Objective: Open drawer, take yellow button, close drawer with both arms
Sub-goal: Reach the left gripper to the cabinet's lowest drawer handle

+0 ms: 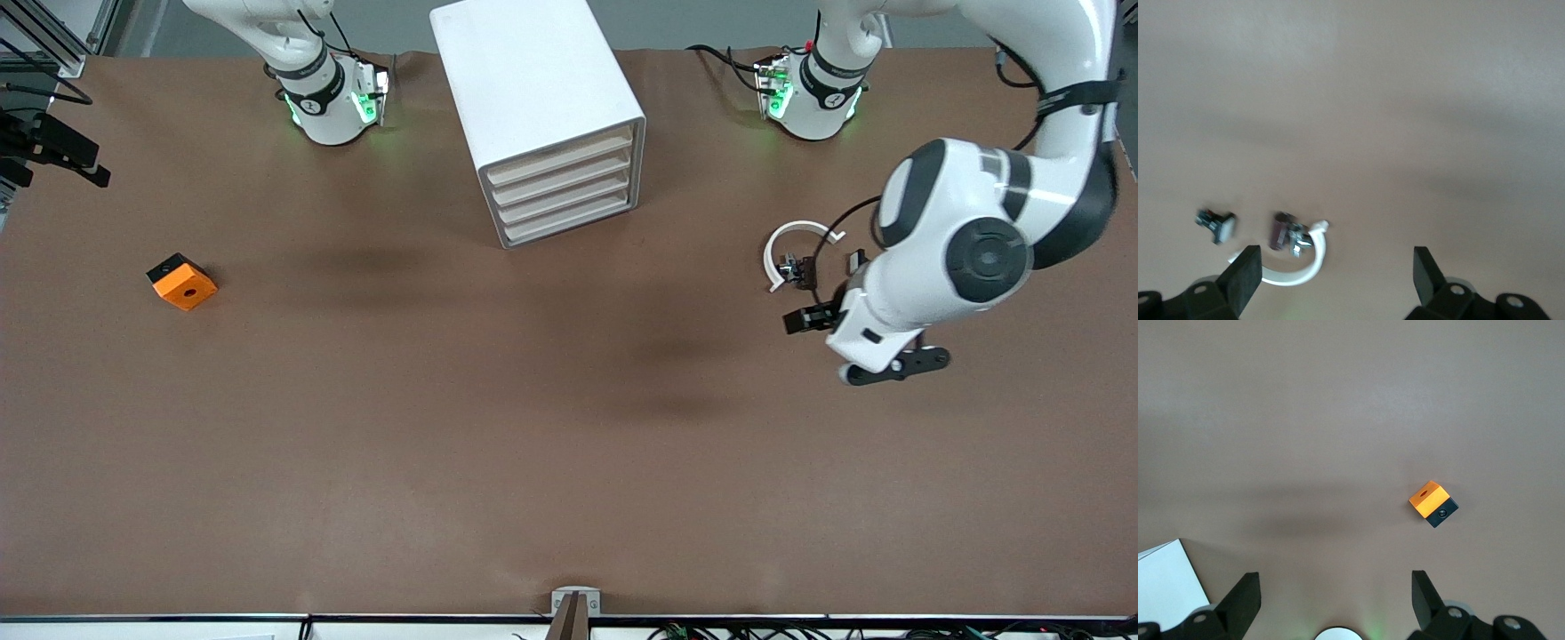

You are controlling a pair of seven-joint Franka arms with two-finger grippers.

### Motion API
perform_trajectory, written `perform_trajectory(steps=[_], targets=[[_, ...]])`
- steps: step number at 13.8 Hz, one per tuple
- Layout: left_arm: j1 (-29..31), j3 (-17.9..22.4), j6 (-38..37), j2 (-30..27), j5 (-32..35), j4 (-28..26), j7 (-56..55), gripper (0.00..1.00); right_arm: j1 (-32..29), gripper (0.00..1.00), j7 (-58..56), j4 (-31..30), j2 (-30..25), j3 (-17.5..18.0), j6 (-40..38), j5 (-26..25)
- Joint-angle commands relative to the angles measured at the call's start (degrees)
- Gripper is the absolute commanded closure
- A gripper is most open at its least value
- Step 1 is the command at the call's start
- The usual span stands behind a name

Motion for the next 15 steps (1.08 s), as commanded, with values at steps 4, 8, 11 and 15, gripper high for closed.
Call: perform_trajectory(steps=[4,8,11,15], targets=[[-6.7,0.0,-9.4,3.0,-11.1,3.8,-20.4,0.0,-0.2,0.0,0.7,-0.9,-1.3,0.1,0.5,0.6],[-6.7,0.0,-15.8,6.2,-24.6,6.7,-31.6,0.0,-0.1,0.0,0.7,-0.8,-1.2,0.1,0.6,0.6],[-6.0,0.0,-21.6,11.8,-33.5,8.6,-43.9,0.0,-0.1,0.0,0.7,-0.7,-1.3,0.1,0.6,0.6],[-3.9,0.0,-28.1,20.9,-40.7,10.5,-62.8,0.0,0.0,0.0,0.7,-0.6,-1.2,0.2,0.7,0.6]])
